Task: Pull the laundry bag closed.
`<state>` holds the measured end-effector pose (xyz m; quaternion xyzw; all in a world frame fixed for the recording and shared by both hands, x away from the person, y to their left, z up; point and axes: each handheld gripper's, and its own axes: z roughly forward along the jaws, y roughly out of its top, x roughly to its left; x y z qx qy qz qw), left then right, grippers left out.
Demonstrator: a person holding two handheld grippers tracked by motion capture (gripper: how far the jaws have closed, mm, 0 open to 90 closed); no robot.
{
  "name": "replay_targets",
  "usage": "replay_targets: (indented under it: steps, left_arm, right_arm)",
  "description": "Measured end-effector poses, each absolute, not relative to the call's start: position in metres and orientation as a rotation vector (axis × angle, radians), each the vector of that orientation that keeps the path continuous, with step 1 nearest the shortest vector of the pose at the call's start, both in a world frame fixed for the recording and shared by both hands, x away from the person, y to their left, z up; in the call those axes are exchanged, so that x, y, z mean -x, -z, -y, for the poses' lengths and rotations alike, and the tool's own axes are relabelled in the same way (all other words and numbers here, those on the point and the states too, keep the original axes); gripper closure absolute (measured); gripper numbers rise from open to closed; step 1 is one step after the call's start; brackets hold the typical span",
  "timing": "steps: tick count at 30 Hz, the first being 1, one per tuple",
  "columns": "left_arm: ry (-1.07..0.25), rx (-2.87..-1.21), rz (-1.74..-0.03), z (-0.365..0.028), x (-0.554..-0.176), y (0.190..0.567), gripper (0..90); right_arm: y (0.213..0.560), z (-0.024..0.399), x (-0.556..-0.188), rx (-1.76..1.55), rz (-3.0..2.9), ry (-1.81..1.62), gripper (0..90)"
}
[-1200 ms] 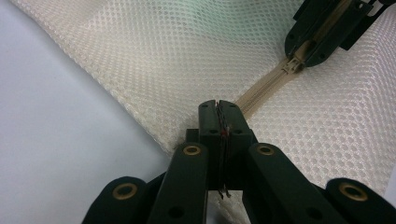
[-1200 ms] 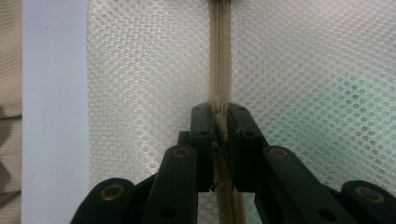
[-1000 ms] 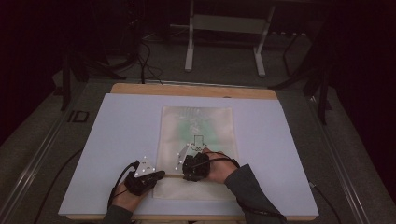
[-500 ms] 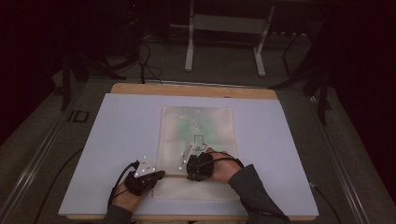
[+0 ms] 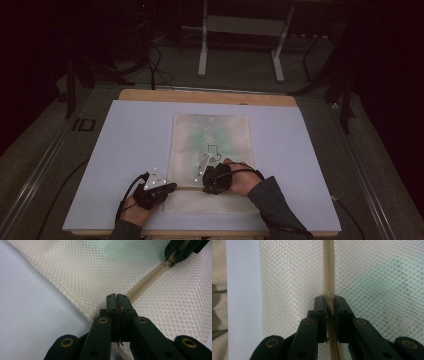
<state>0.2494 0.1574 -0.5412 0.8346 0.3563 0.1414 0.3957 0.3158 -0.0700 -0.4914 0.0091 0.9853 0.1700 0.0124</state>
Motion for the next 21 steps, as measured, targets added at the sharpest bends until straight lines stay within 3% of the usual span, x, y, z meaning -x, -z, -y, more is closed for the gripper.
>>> replay_targets:
  steps: [21]
  left_arm:
    - [-0.356, -2.114, -0.904, -0.1576, -0.2495, 0.5412, 88.3]
  right_arm:
    - [0.4897, 0.0784, -0.3157, -0.038, -3.078, -0.519, 82.1]
